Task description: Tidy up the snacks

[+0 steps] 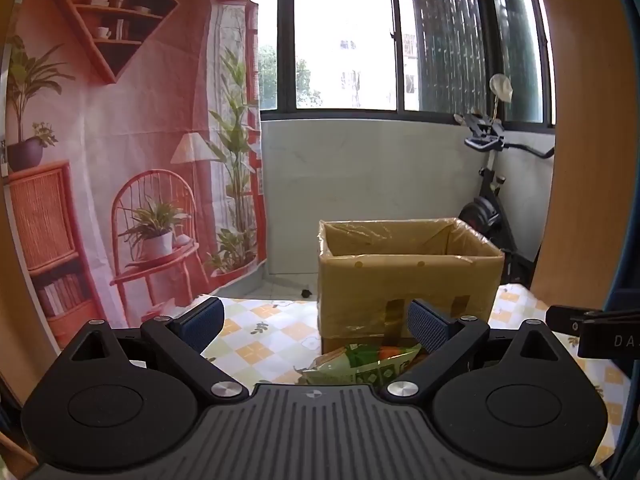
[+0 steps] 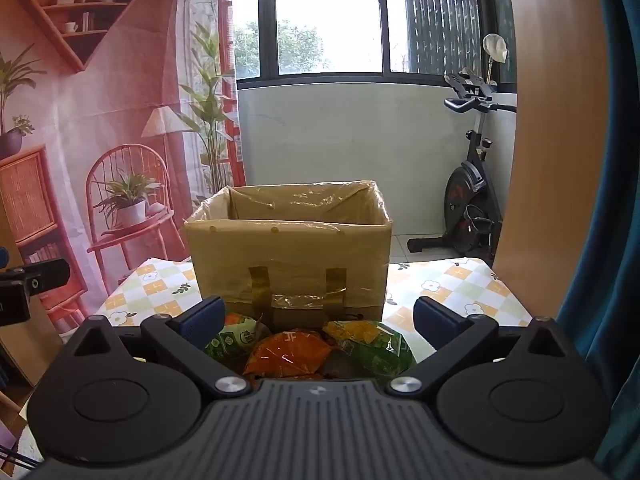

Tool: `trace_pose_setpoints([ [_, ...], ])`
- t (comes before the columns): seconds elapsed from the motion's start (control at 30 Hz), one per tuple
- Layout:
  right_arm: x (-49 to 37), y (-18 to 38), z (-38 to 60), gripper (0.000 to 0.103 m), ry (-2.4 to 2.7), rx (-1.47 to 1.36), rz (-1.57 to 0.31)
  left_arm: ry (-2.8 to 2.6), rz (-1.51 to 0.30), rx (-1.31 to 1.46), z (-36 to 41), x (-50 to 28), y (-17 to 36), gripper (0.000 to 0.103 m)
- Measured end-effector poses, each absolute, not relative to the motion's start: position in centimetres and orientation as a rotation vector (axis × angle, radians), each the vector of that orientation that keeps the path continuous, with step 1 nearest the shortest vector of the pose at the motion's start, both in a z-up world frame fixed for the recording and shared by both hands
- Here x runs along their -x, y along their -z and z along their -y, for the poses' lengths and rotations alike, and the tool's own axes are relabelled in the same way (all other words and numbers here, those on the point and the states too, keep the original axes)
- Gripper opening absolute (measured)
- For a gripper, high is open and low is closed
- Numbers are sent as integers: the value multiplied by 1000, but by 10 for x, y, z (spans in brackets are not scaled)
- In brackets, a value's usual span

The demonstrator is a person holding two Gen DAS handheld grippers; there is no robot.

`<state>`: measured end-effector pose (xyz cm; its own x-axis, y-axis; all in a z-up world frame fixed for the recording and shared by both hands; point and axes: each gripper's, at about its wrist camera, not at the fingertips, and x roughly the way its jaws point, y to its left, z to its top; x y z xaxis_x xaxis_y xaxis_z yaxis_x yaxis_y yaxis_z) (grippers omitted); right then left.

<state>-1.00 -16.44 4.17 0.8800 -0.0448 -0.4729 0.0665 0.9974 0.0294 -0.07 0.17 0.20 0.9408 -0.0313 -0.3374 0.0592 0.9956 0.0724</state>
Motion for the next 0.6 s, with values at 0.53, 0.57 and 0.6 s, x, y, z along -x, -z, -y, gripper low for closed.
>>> trace_pose_setpoints([
  [0.53, 5, -49, 169, 102, 62, -45, -485, 31, -309, -100, -5, 6, -1, 99],
  [0.57, 10, -39, 168, 102, 65, -49, -478, 32, -311, -96, -6, 6, -1, 99],
  [0.6, 10, -39, 167, 102, 66, -48, -478, 31, -315, -94, -5, 4, -1, 99],
])
